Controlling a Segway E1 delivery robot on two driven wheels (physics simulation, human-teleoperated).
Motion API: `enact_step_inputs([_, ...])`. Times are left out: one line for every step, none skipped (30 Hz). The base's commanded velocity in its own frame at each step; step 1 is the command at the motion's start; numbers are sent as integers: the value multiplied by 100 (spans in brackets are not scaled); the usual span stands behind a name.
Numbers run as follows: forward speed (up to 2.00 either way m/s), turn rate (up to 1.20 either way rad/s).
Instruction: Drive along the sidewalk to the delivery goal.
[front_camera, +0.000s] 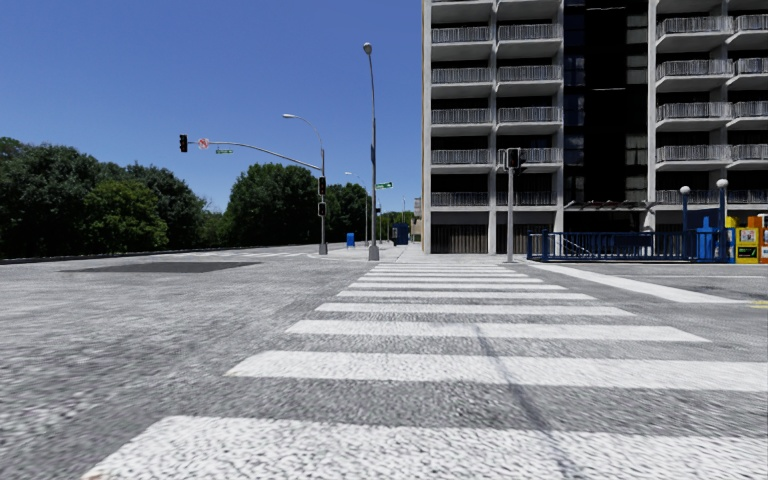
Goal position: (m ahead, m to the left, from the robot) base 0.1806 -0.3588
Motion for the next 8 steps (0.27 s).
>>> enact_step_inputs([0, 0])
enact_step_inputs([0, 0])
enact_step_inputs([0, 0])
enact_step_inputs([0, 0])
enact_step_inputs([0, 0])
enact_step_inputs([0, 0])
enact_step_inputs([0, 0])
enact_step_inputs([0, 0])
